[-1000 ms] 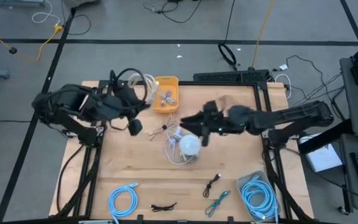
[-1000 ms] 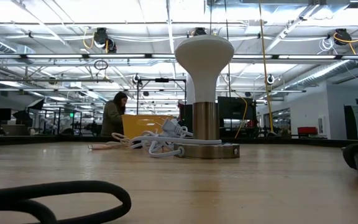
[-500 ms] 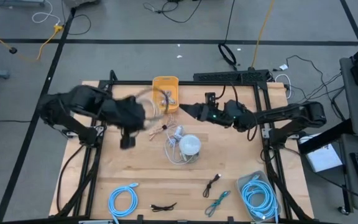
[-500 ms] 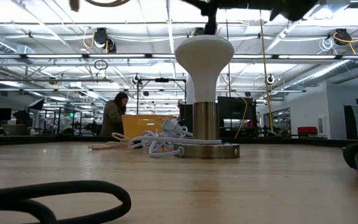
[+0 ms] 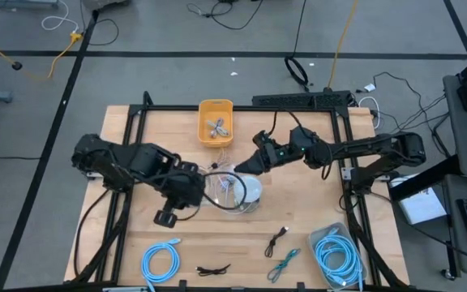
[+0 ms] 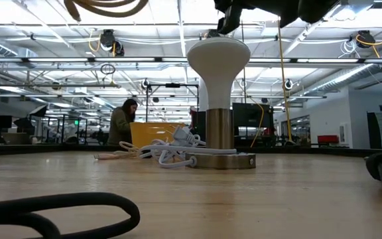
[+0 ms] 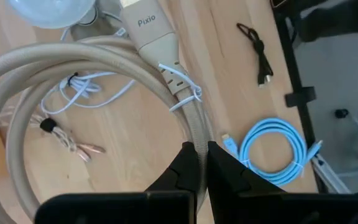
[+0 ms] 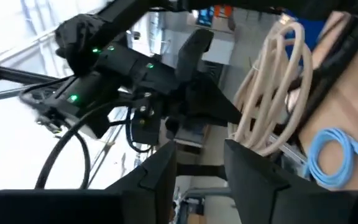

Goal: Pick & Place USB Port
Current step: Put the brown HDMI cable into the gray bin

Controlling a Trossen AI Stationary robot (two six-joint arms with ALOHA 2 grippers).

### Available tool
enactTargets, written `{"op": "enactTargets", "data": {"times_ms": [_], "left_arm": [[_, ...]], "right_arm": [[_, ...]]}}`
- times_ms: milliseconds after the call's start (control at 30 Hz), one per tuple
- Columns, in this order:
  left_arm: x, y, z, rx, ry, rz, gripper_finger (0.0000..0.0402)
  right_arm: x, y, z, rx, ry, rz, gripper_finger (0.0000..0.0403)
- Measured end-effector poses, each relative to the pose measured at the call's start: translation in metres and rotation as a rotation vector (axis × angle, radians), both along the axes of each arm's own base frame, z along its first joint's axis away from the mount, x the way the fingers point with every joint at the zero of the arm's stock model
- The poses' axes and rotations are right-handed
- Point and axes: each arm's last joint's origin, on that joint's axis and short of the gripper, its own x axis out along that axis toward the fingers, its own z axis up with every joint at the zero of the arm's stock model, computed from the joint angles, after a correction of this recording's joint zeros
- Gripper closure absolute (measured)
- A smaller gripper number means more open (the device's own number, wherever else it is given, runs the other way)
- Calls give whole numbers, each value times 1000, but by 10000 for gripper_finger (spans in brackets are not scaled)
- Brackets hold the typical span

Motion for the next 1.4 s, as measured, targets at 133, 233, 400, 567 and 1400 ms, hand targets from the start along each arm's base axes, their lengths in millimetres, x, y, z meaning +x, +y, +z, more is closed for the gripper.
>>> {"op": "enactTargets", "data": {"times_ms": [133, 233, 400, 567, 1400], "left_arm": [[8, 2, -6, 29, 8, 5, 391], [10, 6, -1, 39, -22, 20, 391], [8, 16, 20, 13, -101, 54, 391], [11, 17, 37, -42, -225, 65, 391], [49, 5, 7, -10, -147, -13, 391]], "right_arm": [[1, 8, -7, -34, 51, 37, 273], [1, 16, -10, -101, 57, 74, 273], [1, 23, -11, -135, 52, 86, 263], [2, 25, -11, -132, 58, 26, 214], [9, 34, -17, -57, 72, -61, 67]]}}
